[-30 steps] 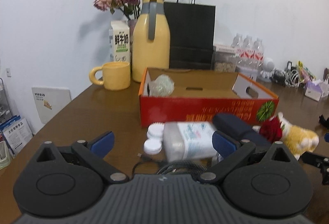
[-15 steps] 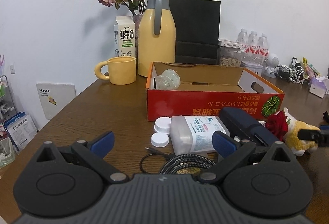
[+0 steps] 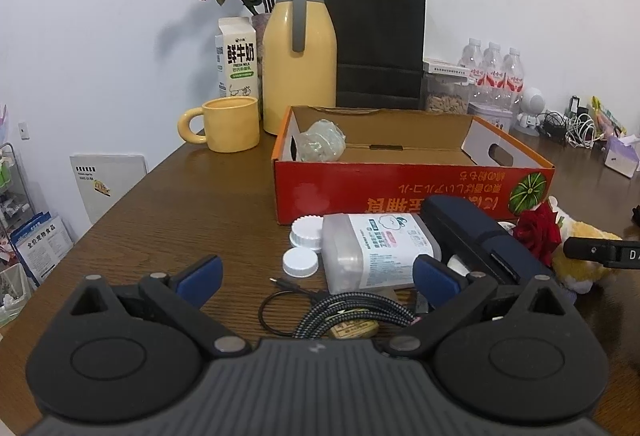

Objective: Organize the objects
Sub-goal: 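Grasp the yellow plush toy with the right gripper while the left grasps the white bottle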

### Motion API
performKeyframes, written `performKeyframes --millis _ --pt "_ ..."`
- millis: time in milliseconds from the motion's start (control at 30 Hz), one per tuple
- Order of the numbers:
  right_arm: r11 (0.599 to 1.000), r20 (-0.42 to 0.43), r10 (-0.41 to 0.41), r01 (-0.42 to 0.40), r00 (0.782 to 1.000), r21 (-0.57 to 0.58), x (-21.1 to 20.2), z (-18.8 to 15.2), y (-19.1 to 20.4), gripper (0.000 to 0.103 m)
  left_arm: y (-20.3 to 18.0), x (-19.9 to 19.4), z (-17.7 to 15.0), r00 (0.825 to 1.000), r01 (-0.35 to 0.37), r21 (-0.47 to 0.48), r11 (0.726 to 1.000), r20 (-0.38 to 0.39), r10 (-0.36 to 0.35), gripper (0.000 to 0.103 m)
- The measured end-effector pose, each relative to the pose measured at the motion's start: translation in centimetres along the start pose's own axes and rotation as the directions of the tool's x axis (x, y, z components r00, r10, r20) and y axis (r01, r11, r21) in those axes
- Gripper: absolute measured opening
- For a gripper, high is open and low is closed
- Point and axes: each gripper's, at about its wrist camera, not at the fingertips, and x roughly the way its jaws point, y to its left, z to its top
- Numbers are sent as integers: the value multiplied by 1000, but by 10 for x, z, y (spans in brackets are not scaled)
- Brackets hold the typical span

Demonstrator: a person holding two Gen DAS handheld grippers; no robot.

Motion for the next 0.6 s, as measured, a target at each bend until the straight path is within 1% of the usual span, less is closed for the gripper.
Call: performKeyframes --millis 100,267,433,600 --pt "1000 33 19 -19 999 9 -4 -3 -3 98 -5 5 1 1000 0 5 1000 -14 0 103" --pt "1000 87 27 -28 996 12 -13 -4 -4 91 -14 16 5 999 2 14 1000 -34 -1 103" --pt "1000 167 14 -13 986 -6 -26 -6 -1 90 -24 35 14 997 7 33 999 -75 -5 103" --pt "999 220 8 -1 975 -33 -35 -7 2 90 -34 52 20 994 21 40 999 -109 -16 103"
